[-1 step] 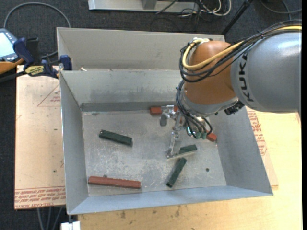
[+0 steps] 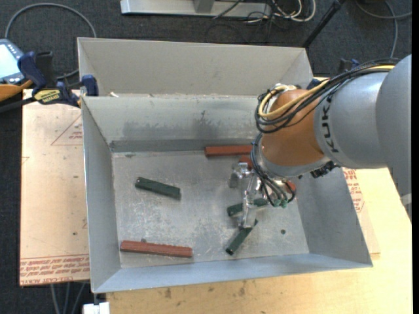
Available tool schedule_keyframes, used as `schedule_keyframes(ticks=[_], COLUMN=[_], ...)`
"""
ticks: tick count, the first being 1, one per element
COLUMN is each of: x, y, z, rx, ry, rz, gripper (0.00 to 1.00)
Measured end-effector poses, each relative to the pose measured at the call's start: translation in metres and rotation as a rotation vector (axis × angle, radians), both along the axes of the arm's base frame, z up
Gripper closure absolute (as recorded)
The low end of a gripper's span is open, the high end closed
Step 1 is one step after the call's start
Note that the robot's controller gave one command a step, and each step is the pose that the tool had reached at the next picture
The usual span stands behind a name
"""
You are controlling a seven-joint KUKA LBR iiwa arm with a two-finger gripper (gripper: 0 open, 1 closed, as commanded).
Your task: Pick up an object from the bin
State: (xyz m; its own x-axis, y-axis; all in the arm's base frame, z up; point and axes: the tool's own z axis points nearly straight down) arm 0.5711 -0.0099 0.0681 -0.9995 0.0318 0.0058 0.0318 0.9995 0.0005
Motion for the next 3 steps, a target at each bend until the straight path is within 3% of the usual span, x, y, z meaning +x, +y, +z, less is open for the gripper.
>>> schedule_keyframes(ticks=[1, 2, 3], x=[0.031, 0.001, 0.001], y=[-0.069, -0.020, -0.021], z=[0.002, 0.002, 0.002], rx=[-0.003, 0.004, 0.004], ry=[-0.010, -0.007, -0.007], rz=[0.087, 0.897, 0.895], gripper=[0.00, 0.00, 1.00])
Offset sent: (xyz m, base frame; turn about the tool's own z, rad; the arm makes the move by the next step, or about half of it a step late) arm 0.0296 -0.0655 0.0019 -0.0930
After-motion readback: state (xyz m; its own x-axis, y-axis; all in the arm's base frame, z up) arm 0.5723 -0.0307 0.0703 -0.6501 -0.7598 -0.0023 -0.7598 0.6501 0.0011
